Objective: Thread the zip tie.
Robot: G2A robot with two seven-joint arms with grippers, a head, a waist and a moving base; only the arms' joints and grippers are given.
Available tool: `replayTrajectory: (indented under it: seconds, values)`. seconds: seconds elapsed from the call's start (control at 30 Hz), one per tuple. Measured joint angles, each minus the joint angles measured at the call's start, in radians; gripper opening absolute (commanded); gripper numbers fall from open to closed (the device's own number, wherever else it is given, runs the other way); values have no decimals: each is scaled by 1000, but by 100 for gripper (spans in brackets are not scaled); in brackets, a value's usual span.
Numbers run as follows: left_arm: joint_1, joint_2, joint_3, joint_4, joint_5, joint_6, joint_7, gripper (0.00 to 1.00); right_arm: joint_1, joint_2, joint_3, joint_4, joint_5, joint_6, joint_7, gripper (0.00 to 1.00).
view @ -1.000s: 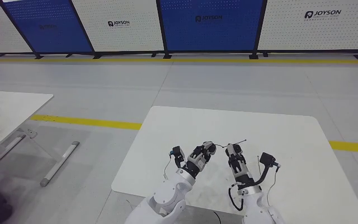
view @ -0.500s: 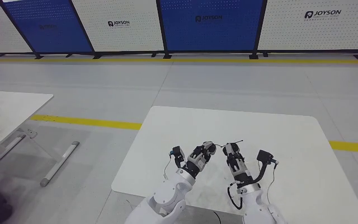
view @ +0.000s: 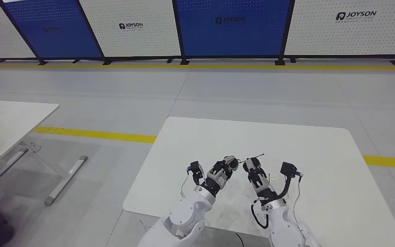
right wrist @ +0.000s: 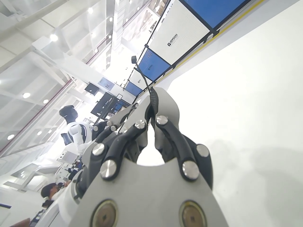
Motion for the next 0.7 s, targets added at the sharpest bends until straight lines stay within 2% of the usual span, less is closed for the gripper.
replayTrajectory:
  seconds: [0.7]
  values:
    - [-12,-3,3,18,1,18,15,0,-16,1,7,-24,-48,25,-22,0]
